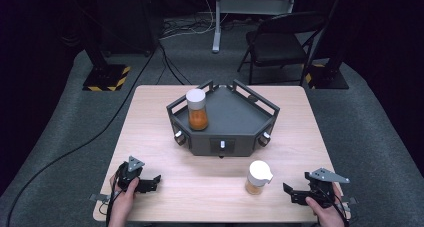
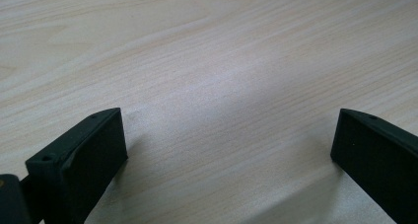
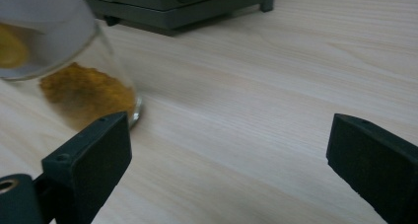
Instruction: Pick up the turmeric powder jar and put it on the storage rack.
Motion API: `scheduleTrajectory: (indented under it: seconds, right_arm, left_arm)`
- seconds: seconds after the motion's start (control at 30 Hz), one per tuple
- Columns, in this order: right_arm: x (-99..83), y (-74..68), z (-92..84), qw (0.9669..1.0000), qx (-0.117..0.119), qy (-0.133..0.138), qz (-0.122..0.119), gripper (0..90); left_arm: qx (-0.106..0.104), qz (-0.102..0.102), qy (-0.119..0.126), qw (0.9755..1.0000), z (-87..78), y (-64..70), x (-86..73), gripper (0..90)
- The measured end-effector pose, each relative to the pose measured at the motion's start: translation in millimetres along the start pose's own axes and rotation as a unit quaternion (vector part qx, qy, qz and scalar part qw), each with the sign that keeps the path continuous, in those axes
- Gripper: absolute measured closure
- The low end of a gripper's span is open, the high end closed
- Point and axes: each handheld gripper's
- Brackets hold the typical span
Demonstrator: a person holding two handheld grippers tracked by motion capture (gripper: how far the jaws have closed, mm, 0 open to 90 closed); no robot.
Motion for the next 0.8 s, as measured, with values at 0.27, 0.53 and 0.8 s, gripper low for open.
scheduleTrajectory:
  seconds: [0.27, 0.53, 0.8]
  right_arm:
    - [1.9, -13.2, -6.1, 0.9987, 0.042, 0.000, -0.029, 3.2]
    - [4.9, -22.6, -3.6, 0.9965, 0.070, 0.004, -0.045, 4.4]
    - [7.4, -32.1, 1.5, 0.9950, 0.082, 0.013, -0.056, 4.9]
  left_arm:
    - [0.000, 0.000, 0.000, 1.0000, 0.0, 0.1, 0.0, 0.0]
    - [0.000, 0.000, 0.000, 1.0000, 0.0, 0.0, 0.0, 0.0]
    - [0.000, 0.000, 0.000, 1.0000, 0.0, 0.1, 0.0, 0.0]
Point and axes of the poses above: each handheld gripper's, and its own axes: z roughly forward along the jaws, x roughly out of its top, y roughly to its right, and after that the axes turned 11 degrees about z, right-handed
